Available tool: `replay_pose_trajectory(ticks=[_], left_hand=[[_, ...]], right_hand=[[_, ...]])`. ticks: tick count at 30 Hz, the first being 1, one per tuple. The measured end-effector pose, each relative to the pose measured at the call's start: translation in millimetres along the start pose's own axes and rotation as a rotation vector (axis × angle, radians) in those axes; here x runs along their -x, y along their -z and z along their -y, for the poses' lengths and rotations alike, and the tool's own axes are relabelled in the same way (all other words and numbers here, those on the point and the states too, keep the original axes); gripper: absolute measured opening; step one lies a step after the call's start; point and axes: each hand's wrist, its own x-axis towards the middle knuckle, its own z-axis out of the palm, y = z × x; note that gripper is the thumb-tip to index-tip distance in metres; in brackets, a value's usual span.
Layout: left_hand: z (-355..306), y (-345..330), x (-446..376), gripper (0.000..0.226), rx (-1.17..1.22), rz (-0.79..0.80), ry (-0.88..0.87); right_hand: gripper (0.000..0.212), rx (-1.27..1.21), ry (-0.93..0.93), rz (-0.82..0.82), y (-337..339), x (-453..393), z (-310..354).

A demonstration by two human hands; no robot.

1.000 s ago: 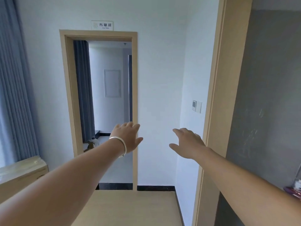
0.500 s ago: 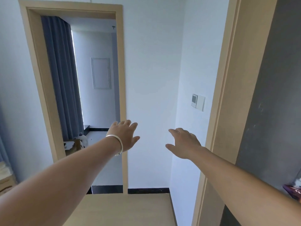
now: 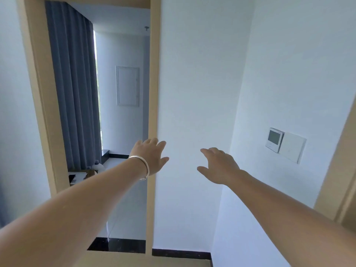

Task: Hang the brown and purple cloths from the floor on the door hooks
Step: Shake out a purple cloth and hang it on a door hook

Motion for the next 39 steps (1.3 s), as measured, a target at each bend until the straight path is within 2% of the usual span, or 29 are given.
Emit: replay_pose_trajectory(ticks=[5,9,16,20,29,34,39], left_hand=[[53,-32,-27,0.046,-0.01,0.031,0.09],[109,-63,-34,0.05,-0.066,0.069,0.213],[219,-95,-6,0.057,-0.192,0.177,0.573],[271,-94,24,0.059,-0.276,0.264,0.78],[334,-77,131,0.063,-0.435,0.374,1.16],[371,-76,198,0.065,-0.462,0.419,1.306],[435,-80,255,0.064,-0.478,0.413,1.406]], right_hand=[[0.066,-0.018,0.106,0.018,-27,-78,32],[0.062,-0.065,0.242,0.024,-57,-146,80],[0.063,-0.192,0.611,-0.001,-95,-259,206],[0.064,-0.254,0.836,0.014,-109,-297,283],[0.067,-0.348,1.239,0.077,-130,-288,441],[0.068,-0.36,1.405,0.105,-141,-267,535],[0.067,-0.365,1.509,0.162,-149,-246,639]])
